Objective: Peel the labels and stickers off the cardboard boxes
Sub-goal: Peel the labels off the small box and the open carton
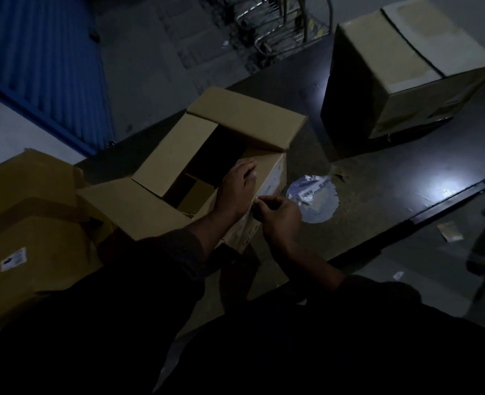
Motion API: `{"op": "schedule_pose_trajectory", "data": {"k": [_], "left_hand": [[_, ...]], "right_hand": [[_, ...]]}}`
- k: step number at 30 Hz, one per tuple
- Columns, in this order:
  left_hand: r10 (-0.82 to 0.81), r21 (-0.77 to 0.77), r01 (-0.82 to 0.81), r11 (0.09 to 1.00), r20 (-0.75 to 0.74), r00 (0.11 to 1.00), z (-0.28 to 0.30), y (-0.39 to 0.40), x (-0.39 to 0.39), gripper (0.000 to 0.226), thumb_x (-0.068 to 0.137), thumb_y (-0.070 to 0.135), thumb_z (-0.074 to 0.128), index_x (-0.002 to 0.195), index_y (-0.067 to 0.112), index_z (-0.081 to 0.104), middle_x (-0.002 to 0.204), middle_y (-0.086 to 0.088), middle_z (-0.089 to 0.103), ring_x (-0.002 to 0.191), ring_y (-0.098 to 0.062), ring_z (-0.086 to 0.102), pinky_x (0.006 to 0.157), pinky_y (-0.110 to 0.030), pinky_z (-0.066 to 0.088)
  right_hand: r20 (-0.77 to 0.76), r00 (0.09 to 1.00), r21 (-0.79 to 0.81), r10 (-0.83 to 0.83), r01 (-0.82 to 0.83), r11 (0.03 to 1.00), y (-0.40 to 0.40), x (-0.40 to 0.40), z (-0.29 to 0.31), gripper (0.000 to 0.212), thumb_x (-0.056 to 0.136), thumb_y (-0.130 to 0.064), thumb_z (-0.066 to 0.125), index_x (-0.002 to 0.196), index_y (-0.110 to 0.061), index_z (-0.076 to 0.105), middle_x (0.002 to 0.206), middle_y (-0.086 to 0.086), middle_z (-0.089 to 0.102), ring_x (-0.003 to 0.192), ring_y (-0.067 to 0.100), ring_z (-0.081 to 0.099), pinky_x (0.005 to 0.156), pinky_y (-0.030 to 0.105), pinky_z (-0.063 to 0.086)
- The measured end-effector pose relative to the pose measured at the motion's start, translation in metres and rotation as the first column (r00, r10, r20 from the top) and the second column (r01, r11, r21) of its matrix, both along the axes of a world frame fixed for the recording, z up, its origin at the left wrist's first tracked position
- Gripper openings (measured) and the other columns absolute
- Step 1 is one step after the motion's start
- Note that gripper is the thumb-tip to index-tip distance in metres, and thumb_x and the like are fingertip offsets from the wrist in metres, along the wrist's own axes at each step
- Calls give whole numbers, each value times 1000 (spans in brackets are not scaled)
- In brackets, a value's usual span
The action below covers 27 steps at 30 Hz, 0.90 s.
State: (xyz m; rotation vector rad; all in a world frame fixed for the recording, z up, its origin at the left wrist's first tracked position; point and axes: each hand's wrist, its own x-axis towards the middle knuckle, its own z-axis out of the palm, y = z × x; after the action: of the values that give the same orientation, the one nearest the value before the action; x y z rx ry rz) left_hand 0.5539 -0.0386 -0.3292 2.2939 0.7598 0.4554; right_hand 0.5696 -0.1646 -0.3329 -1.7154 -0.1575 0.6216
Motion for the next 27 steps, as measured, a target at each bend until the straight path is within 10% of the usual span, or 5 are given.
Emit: {"op": "schedule_pose_trajectory", "data": {"k": [18,23,27], "left_hand": [[1,-1,-1,1000,-10,1000,-8,7,-1,35,99,11,48,130,2,60,135,-11,58,126,-20,53,106,-24,37],[37,-51,-36,998,16,999,-6,4,1,34,100,10,48,131,4,60,135,-9,57,126,-17,51,107,-25,39],[82,-102,-81,991,4,997,-12,9,0,33,99,12,49,130,7,61,135,-8,58,125,-17,53,104,-24,40]], "right_hand": [[149,988,-113,-33,50,992,19,-2,0,13,83,-22,63,83,-15,75,76,-5,73,70,7,68,74,36,58],[-82,996,-191,-33,17,981,24,13,-4,24,84,-16,63,61,-20,67,66,-2,69,71,20,72,73,40,60],[-189,980,-54,-56,46,997,14,6,-11,8,84,-11,67,83,-12,75,76,4,75,72,17,74,75,43,62]]}}
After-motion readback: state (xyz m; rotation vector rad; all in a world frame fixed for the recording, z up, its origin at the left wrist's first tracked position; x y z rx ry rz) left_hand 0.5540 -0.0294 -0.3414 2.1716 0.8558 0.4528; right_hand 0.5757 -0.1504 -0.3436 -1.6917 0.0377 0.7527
